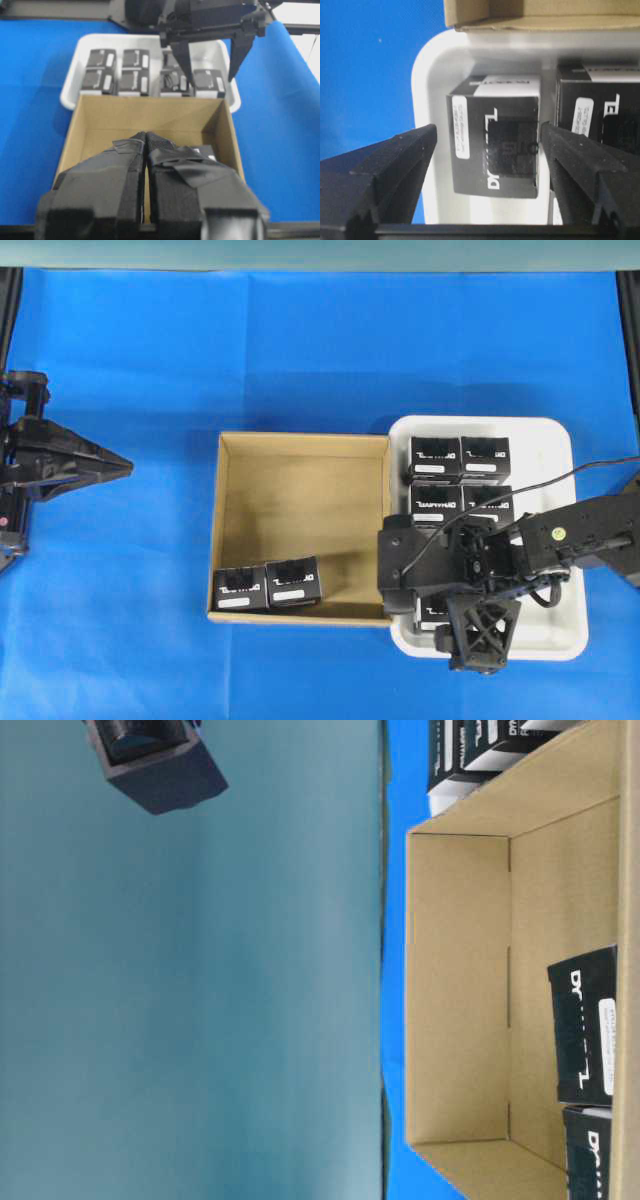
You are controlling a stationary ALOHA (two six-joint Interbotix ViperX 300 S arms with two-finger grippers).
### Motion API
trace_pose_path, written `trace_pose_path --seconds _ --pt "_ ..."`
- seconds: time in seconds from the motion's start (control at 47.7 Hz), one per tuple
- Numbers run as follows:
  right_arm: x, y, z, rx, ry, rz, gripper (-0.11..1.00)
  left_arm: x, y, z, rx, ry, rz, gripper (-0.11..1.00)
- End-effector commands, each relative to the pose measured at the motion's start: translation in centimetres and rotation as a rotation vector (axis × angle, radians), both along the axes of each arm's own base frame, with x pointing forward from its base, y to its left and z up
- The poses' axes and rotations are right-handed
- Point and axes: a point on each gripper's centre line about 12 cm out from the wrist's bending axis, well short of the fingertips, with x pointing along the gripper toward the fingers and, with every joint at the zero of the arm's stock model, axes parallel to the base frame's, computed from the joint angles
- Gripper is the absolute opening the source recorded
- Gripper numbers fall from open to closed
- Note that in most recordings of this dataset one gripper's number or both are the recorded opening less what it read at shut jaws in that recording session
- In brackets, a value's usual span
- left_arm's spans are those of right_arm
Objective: Pick the box from inside the cardboard box.
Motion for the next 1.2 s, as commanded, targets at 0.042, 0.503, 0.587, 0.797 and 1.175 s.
trace_pose_path --seconds 0.042,0.503,0.587,0.797,1.175 --pt "1.0 -0.2 2.1 0.014 -0.07 -0.012 0.89 0.3 0.0 1.0 0.002 -0.023 -0.002 -0.02" --pt "2.3 -2.4 7.6 0.041 -0.256 -0.085 0.89 0.3 -0.1 1.0 0.003 -0.023 -0.004 -0.02" --pt "2.4 -2.7 8.7 0.046 -0.315 -0.096 0.89 0.3 -0.1 1.0 0.003 -0.023 -0.004 -0.02" --pt "2.0 -3.6 10.6 0.051 -0.467 -0.122 0.89 0.3 -0.1 1.0 0.003 -0.021 -0.004 -0.02" --pt "-1.0 -4.7 12.5 0.072 -0.724 -0.182 0.89 0.2 -0.1 1.0 0.002 -0.026 -0.005 -0.02"
